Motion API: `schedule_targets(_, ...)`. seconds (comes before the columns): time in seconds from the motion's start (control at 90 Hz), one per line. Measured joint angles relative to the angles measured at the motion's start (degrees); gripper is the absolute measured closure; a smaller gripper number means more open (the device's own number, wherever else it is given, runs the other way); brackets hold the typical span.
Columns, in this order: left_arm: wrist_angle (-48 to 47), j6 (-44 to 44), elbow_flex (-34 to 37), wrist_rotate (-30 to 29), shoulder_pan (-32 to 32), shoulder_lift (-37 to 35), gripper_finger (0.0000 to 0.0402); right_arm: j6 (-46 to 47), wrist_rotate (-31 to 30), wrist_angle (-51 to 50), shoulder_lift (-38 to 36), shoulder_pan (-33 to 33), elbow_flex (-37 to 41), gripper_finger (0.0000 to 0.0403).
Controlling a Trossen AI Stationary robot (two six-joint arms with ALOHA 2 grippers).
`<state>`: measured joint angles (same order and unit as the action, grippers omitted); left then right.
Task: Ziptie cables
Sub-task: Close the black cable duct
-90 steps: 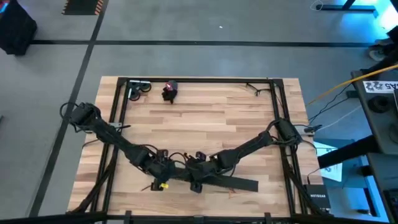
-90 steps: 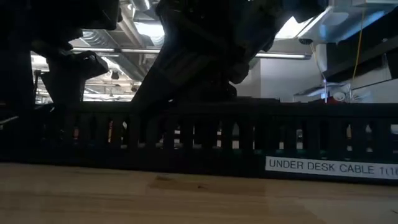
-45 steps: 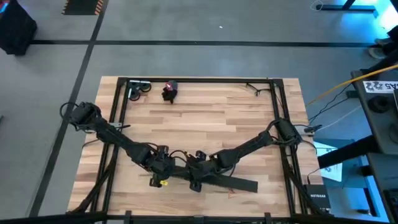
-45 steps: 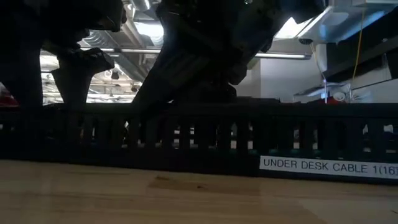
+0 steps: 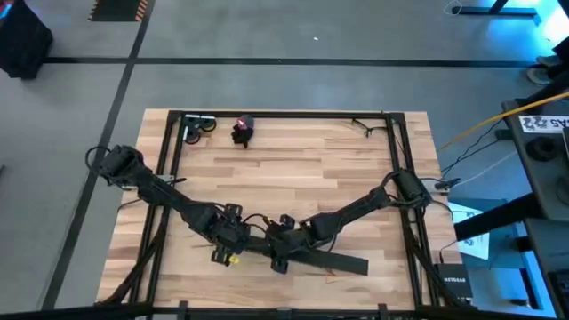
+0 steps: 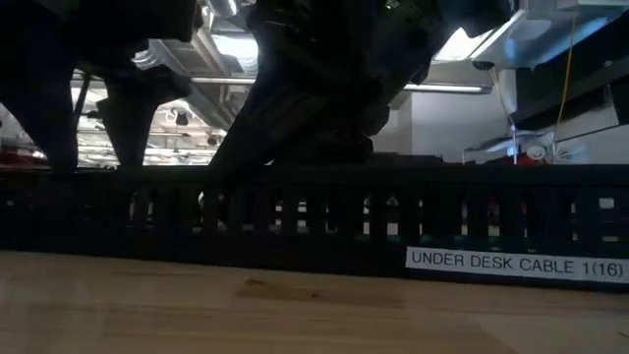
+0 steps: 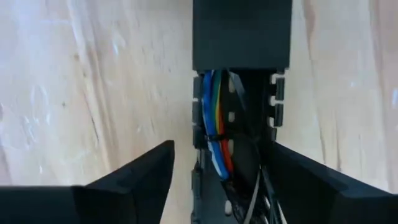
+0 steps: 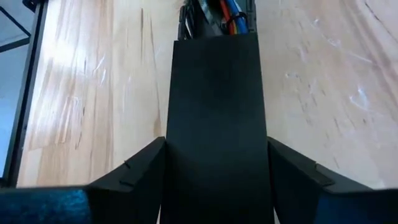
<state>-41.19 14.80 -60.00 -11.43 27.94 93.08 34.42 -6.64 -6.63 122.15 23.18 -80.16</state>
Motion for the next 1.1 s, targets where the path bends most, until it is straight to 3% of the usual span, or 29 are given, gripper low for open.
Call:
schedule_targets(0.289, 3.15, 1.13, 2.29, 2.69, -0.09, -0.17, 0.016, -0.15, 0.69, 0.29, 0.02, 0.18, 0.0, 0.018)
schedule_targets(0.567, 3.31, 4.29, 2.86, 4.46, -1.05, -5.33, 0.016, 0.04, 0.3, 0.24, 0.02, 0.15, -0.04, 0.018)
schedule_targets(0.756, 8.78, 3.63, 7.73, 4.27, -0.71, -5.33, 0.016, 0.06, 0.26, 0.31, 0.02, 0.15, -0.04, 0.018)
schedule_targets(1.1, 13.75, 8.35, 8.25, 8.45, 0.21, -7.77, 0.016, 0.5, 0.73, 0.39, 0.02, 0.09, -0.04, 0.018)
